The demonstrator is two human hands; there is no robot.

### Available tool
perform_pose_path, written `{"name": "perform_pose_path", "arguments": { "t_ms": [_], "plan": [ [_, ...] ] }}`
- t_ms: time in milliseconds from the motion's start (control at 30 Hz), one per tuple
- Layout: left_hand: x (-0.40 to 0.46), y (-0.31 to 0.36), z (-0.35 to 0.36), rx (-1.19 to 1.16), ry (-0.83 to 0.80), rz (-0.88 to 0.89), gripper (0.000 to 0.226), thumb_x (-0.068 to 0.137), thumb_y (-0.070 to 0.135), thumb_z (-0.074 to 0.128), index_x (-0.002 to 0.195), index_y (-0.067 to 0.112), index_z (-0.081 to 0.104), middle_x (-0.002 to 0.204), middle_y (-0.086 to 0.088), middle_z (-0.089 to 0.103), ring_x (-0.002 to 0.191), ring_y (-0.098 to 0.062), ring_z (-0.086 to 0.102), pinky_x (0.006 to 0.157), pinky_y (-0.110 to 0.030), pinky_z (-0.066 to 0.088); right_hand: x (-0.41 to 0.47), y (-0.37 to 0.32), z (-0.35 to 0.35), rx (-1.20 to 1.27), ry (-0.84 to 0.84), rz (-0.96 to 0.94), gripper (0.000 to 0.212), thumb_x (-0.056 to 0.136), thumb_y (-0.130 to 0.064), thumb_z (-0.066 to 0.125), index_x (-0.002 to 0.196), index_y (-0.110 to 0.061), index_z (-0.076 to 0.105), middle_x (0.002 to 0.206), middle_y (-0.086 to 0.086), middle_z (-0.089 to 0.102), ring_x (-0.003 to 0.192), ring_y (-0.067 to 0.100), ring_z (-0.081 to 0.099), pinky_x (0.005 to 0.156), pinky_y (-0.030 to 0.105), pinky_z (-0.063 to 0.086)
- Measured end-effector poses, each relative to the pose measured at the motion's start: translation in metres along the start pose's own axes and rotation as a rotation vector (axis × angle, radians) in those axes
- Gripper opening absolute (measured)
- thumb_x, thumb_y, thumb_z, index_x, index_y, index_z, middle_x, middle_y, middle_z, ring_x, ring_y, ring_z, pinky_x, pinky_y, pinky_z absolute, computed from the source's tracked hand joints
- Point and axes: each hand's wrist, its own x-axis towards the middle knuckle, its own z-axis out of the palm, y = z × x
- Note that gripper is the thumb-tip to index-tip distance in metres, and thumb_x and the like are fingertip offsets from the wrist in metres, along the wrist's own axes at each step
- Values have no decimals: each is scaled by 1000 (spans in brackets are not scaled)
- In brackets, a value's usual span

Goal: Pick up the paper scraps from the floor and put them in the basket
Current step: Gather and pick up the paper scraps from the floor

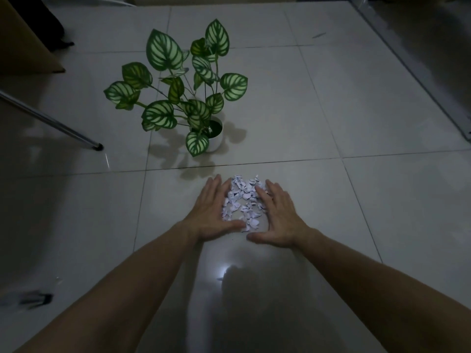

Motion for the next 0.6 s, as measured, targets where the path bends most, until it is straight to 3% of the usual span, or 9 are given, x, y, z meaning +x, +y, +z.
{"name": "perform_pose_path", "arguments": {
  "t_ms": [167,367,500,600],
  "plan": [
    [14,1,-3,211,-41,177,141,52,95,57,157,30,-12,164,2,-25,149,-22,-28,119,-39,-11,19,4,6,-150,-34,-56,129,60,-95,50,151,-38,-20,161,0,-30,146,26,-31,119,56,-10],
    [33,-6,3,203,-36,220,136,60,93,53,159,19,-4,167,1,-10,152,-17,-13,125,-37,2,43,1,5,-185,3,-125,128,64,-92,49,156,-27,-12,164,5,-20,149,28,-24,120,47,-12],
    [36,-16,10,222,33,256,123,68,91,45,157,11,18,165,-7,17,152,-22,12,124,-39,14,49,1,8,-191,11,-150,114,73,-89,41,157,-22,4,166,8,-2,152,26,-8,123,43,-1],
    [33,-17,18,280,160,310,88,83,76,46,142,12,46,146,-7,46,136,-26,40,112,-40,33,49,-1,14,-166,62,-167,91,84,-82,32,151,-20,29,161,11,26,148,29,19,122,44,17]
  ]
}}
